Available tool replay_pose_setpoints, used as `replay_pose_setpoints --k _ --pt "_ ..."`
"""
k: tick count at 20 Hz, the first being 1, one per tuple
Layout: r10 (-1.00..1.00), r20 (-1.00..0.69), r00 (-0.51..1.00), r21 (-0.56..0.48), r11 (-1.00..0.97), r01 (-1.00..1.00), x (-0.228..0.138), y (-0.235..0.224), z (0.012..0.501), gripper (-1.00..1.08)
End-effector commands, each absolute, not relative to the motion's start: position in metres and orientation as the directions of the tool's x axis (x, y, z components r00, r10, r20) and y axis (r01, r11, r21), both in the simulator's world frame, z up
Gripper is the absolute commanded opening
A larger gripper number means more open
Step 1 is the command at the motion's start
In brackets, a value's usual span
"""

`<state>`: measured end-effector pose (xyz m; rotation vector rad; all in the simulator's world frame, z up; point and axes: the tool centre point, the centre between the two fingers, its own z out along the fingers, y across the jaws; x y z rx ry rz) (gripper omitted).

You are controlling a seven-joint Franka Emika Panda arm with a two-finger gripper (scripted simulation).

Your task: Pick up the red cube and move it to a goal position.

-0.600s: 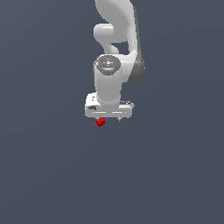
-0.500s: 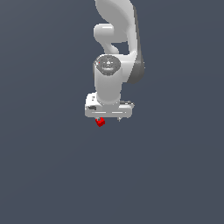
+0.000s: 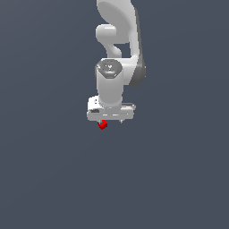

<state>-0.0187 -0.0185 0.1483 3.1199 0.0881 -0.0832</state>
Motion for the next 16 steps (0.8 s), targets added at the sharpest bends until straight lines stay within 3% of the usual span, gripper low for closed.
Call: replay_pose_setpoints --k 1,16 --pt "0.089 -0.052 0.995 0.016 -0.996 0.09 -0.024 -0.02 0.142 1.0" --pt "0.408 -0.024 0.913 0.003 -0.913 0.408 -0.065 -0.044 0.076 1.0"
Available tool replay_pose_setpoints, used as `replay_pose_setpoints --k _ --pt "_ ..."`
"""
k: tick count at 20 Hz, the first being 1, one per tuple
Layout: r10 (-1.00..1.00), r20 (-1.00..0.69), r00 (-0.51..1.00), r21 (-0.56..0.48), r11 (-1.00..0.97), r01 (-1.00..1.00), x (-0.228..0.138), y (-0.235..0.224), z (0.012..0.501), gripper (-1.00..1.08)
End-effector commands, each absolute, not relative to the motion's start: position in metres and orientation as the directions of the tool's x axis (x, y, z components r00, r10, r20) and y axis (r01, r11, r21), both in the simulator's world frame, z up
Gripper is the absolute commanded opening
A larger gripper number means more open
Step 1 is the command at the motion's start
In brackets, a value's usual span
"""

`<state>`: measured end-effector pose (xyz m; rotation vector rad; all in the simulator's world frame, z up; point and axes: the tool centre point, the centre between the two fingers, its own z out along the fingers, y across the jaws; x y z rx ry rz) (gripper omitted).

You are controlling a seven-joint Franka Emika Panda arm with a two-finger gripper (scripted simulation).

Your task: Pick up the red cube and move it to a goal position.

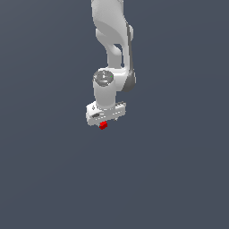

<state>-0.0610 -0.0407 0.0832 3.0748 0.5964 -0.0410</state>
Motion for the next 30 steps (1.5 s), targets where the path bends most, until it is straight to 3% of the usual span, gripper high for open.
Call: replay_pose_setpoints --k 1,21,22,30 --pt "0.429 -0.022 0.903 0.003 -0.903 0.429 -0.068 -0.046 0.071 1.0" --pt "0.634 0.001 0.773 0.0 -0.773 0.634 -0.088 -0.073 0.02 1.0" --pt "0.634 0.001 0.773 0.0 -0.773 0.634 -0.088 -0.073 0.02 -1.0" --pt "0.634 0.001 0.773 0.0 -0.773 0.634 -0.088 -0.073 0.02 -1.0"
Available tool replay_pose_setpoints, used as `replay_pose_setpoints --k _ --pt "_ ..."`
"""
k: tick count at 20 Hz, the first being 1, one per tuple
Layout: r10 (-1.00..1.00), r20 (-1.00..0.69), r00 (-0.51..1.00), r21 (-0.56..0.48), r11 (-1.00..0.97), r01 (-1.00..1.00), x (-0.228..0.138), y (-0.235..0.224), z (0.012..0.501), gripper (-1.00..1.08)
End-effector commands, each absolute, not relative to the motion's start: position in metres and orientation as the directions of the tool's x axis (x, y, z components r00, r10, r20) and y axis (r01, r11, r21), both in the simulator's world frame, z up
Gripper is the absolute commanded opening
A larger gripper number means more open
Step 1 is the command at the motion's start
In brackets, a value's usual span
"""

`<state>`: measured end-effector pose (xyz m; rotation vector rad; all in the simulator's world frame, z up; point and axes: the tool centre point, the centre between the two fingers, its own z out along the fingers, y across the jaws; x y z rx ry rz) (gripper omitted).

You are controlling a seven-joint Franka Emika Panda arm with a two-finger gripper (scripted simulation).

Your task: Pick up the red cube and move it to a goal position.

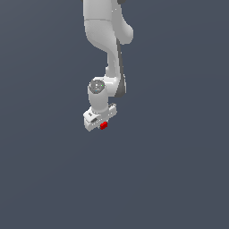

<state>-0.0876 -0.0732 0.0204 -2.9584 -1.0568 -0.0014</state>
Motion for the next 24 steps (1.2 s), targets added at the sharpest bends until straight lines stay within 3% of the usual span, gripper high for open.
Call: replay_pose_setpoints --k 1,11,24 --pt "0.634 0.001 0.773 0.0 -0.773 0.634 -0.088 -0.073 0.02 -1.0" --pt "0.634 0.001 0.773 0.0 -0.773 0.634 -0.072 -0.073 0.021 -1.0" --pt "0.634 0.0 0.773 0.0 -0.773 0.634 -0.009 -0.075 0.025 -1.0"
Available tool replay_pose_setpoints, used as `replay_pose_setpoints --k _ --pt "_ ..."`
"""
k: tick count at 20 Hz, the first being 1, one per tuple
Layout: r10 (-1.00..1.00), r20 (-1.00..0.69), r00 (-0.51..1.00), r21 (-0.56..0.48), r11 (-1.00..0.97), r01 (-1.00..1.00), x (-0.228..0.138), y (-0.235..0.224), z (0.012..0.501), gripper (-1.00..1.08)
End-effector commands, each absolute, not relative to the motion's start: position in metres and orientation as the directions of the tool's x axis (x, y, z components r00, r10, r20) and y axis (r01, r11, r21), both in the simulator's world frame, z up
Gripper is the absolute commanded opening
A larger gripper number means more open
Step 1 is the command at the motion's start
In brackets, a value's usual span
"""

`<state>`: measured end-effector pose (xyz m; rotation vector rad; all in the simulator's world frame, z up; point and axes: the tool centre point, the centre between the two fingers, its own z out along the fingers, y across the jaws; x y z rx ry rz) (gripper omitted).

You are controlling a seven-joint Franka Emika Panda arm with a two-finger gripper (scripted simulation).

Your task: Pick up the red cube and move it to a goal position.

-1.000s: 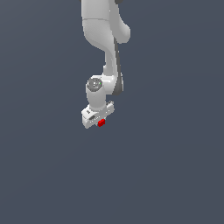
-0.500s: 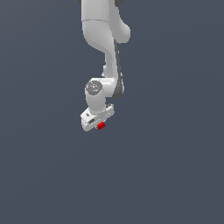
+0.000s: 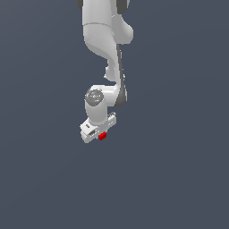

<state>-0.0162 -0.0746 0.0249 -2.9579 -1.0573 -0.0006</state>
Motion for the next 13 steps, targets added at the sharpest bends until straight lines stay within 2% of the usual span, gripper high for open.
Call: replay_pose_setpoints --k 1,13 --pt "0.634 0.0 0.773 0.0 -0.773 0.634 -0.004 -0.075 0.026 -1.0" --pt "0.634 0.0 0.773 0.0 -0.773 0.634 0.018 -0.076 0.027 -1.0"
